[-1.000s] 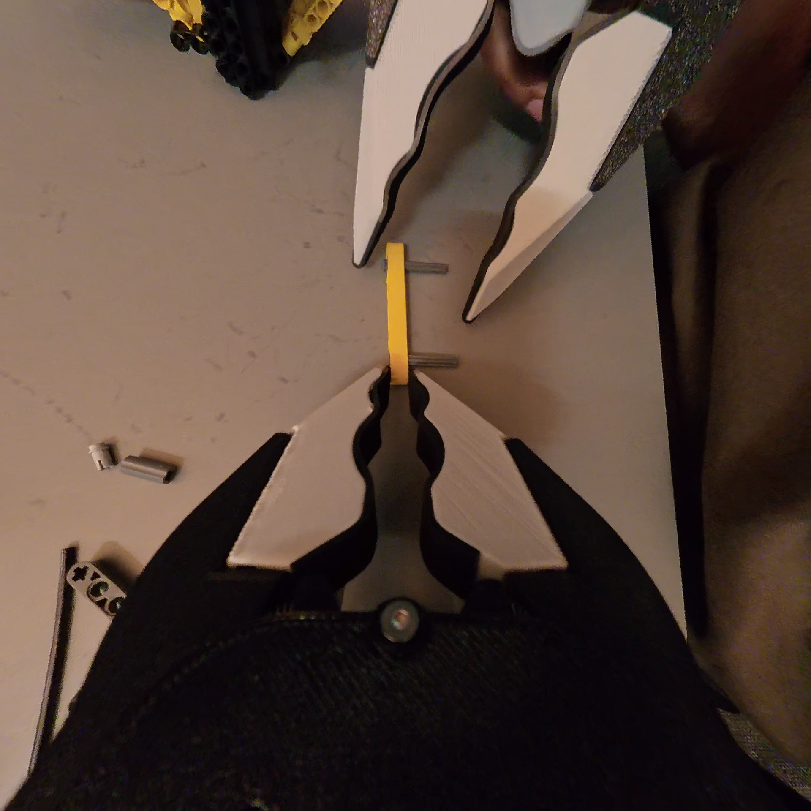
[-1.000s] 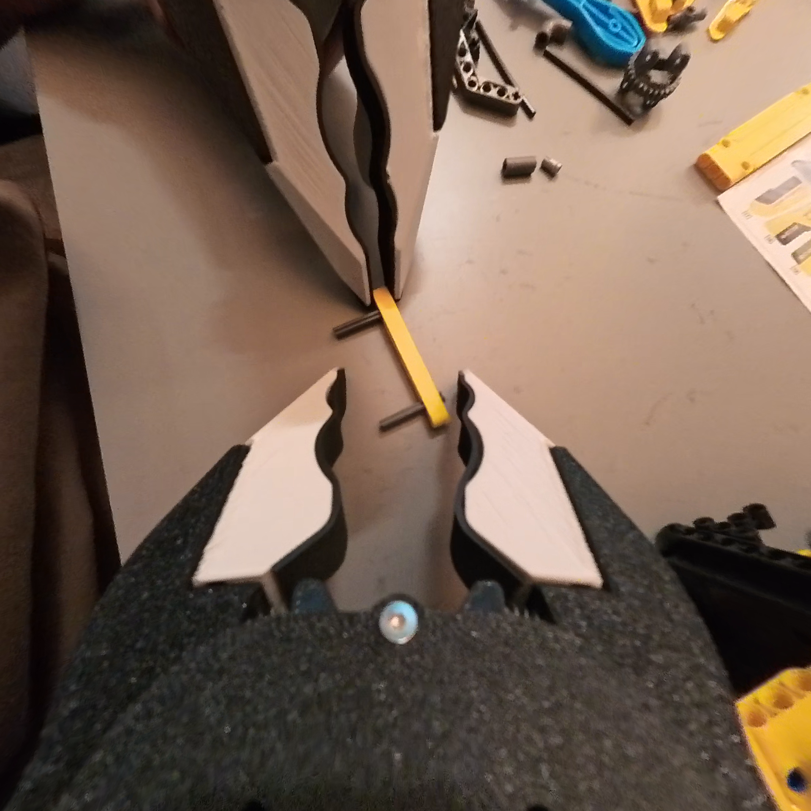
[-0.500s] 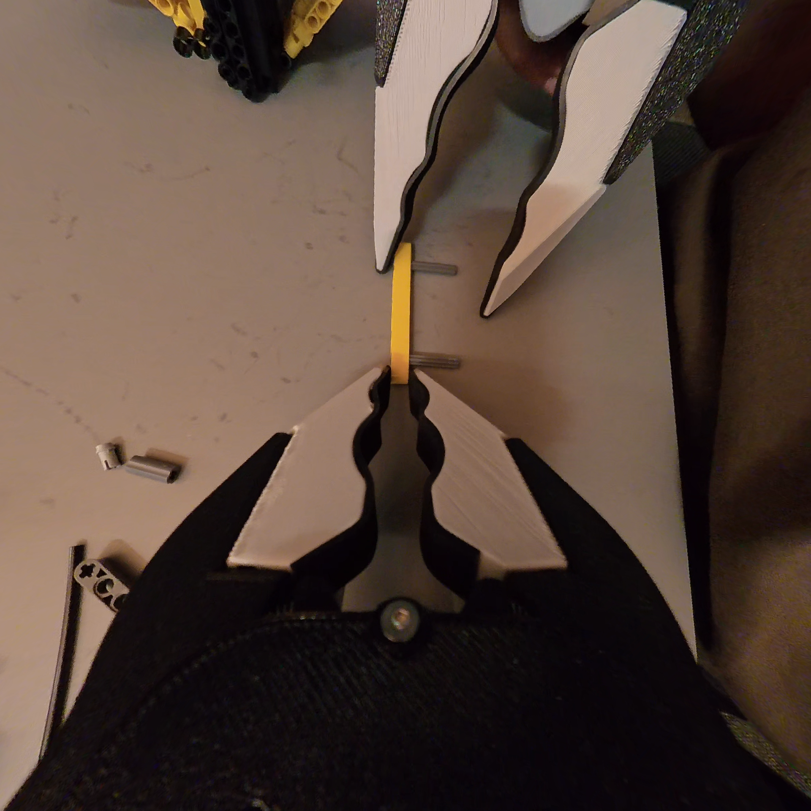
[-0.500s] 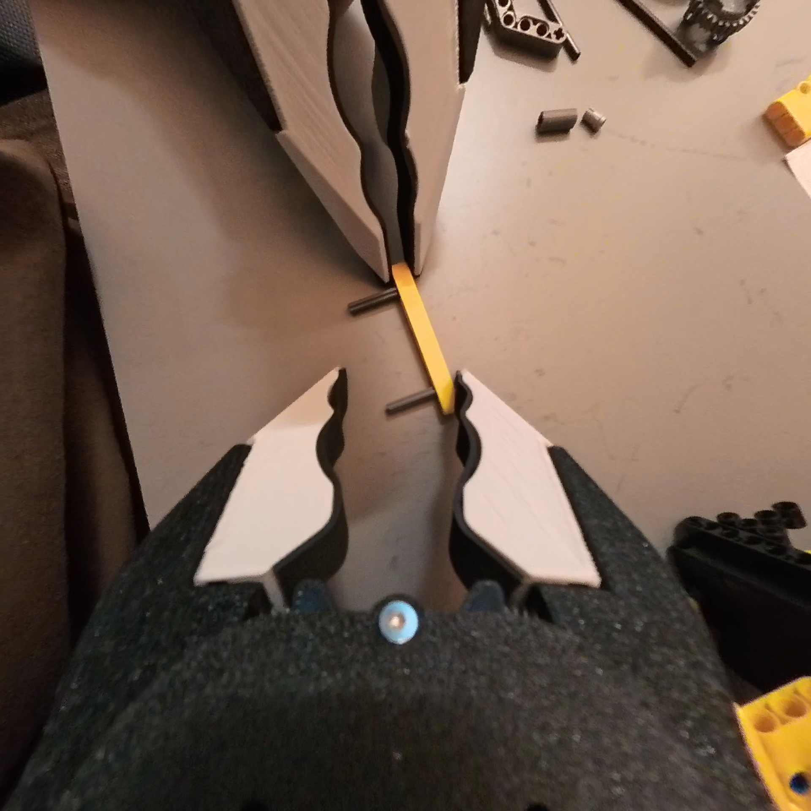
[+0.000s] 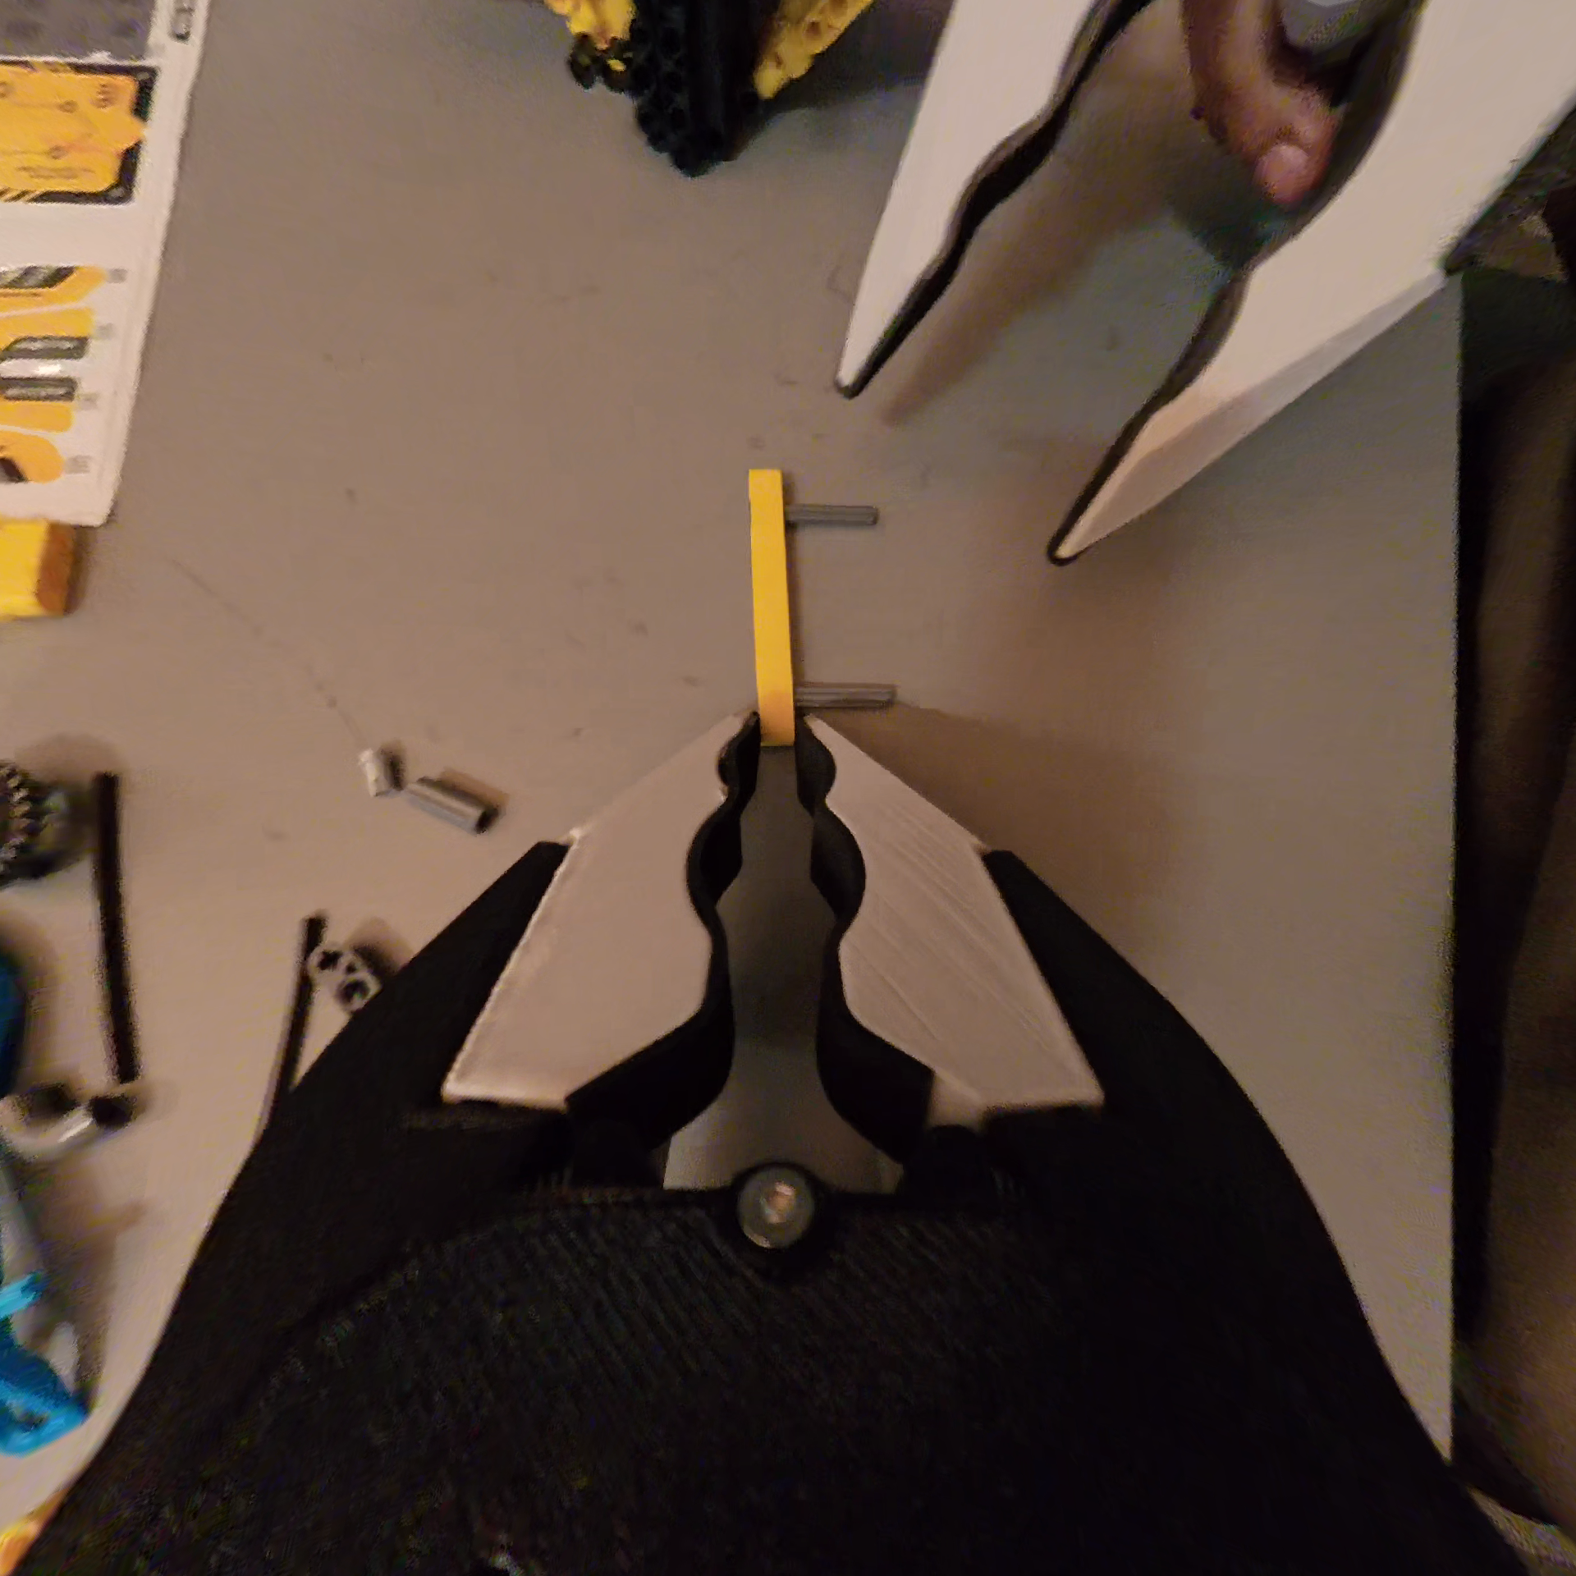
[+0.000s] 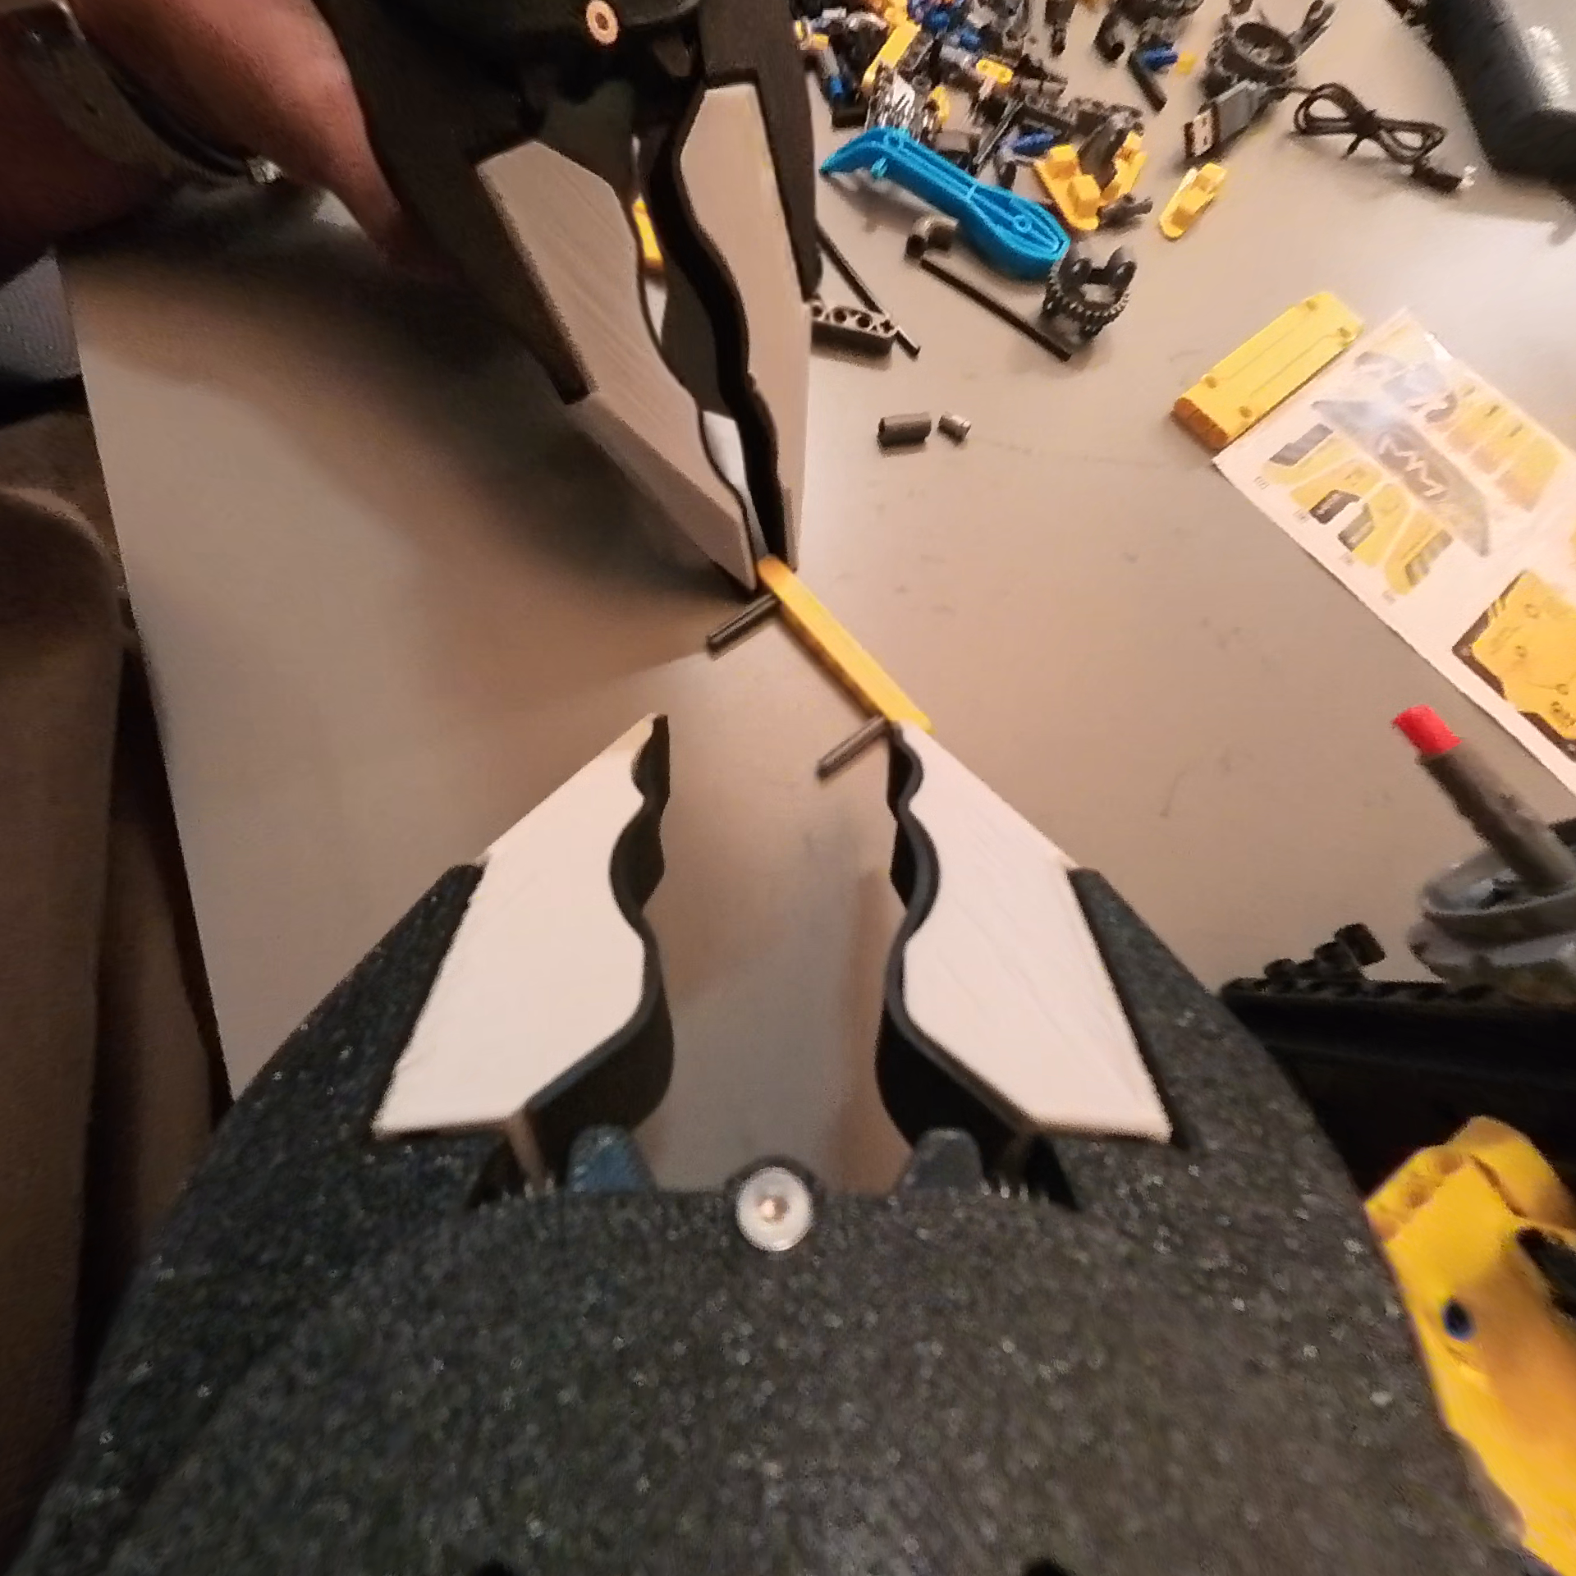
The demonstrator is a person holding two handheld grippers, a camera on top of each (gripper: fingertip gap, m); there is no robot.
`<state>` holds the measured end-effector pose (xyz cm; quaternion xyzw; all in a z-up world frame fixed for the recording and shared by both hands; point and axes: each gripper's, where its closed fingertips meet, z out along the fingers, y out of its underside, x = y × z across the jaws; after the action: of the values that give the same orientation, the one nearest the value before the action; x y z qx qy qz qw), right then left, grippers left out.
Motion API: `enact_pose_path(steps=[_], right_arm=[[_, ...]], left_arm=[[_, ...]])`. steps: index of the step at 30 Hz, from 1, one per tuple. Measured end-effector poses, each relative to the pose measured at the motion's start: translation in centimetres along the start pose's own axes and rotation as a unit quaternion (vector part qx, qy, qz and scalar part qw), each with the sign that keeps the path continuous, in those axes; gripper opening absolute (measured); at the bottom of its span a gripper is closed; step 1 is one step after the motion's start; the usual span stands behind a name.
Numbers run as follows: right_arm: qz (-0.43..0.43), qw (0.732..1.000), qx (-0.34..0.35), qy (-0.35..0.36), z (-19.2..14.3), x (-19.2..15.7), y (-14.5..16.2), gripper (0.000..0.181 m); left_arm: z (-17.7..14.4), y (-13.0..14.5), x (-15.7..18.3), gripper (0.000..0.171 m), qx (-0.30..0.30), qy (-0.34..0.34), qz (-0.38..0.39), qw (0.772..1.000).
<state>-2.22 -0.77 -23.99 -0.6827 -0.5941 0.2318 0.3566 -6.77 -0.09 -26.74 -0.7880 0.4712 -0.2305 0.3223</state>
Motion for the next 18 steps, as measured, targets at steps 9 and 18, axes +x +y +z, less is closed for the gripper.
enact_pose_path(steps=[9, 18], right_arm=[[0.009, 1.000, 0.009, -0.010, 1.9, -1.4, 0.2, 0.050], [0.014, 0.997, 0.078, -0.001, 0.9, -1.0, -1.8, 0.041]], left_arm=[[-0.8, 0.6, -2.6, 0.006, 0.002, -0.045, -0.043, 0.998], [-0.8, 0.7, -2.3, 0.014, 0.000, -0.046, -0.035, 0.998]])
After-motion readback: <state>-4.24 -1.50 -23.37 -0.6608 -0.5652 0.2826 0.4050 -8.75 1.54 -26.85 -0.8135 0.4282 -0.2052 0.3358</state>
